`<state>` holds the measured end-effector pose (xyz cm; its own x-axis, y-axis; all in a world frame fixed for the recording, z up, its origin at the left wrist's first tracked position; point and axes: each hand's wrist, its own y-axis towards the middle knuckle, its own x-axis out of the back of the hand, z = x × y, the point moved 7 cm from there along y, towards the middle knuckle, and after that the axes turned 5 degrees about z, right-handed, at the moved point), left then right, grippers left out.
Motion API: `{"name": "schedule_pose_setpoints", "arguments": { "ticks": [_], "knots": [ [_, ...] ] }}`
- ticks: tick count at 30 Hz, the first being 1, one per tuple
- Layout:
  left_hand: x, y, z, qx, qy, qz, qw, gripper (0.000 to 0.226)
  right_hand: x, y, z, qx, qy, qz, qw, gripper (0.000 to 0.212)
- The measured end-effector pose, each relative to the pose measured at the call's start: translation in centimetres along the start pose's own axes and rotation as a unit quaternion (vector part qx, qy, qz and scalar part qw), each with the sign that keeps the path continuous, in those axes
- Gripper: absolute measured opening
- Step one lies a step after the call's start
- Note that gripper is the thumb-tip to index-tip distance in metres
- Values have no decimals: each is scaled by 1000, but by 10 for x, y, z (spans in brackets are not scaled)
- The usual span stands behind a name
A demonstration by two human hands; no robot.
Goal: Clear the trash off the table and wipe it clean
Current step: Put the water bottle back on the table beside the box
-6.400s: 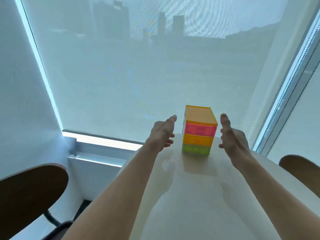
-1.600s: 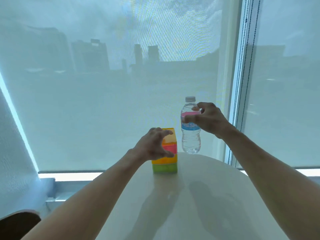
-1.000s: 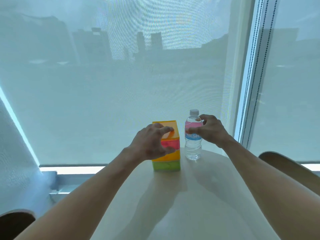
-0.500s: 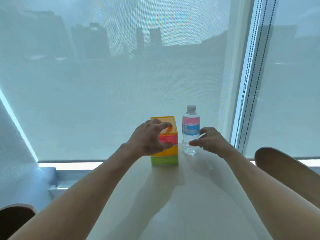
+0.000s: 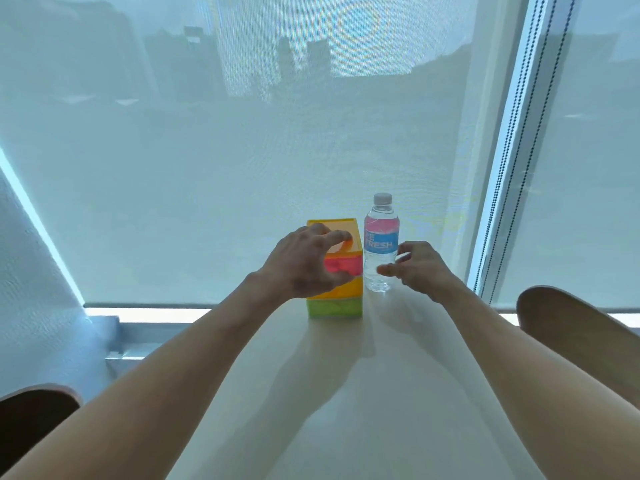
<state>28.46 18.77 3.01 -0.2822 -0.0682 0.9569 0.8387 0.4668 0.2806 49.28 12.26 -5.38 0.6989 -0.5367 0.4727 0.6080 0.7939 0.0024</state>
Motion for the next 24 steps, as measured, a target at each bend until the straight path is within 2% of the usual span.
{"name": "schedule_pose_setpoints", "arguments": {
  "ticks": [5,9,24],
  "knots": [
    [0,-1,-1,-1,3,-5,1000,69,-5,-4,8,-2,-5,-14,1000,60],
    [0,-1,-1,0,-1,-5,1000,69,-6,-11,15,3,-4,-18,1000,55],
    [-2,-2,2,-8,6,-12,1000,70,-11,-20,17,8,-13,-35,999,59]
  ]
}}
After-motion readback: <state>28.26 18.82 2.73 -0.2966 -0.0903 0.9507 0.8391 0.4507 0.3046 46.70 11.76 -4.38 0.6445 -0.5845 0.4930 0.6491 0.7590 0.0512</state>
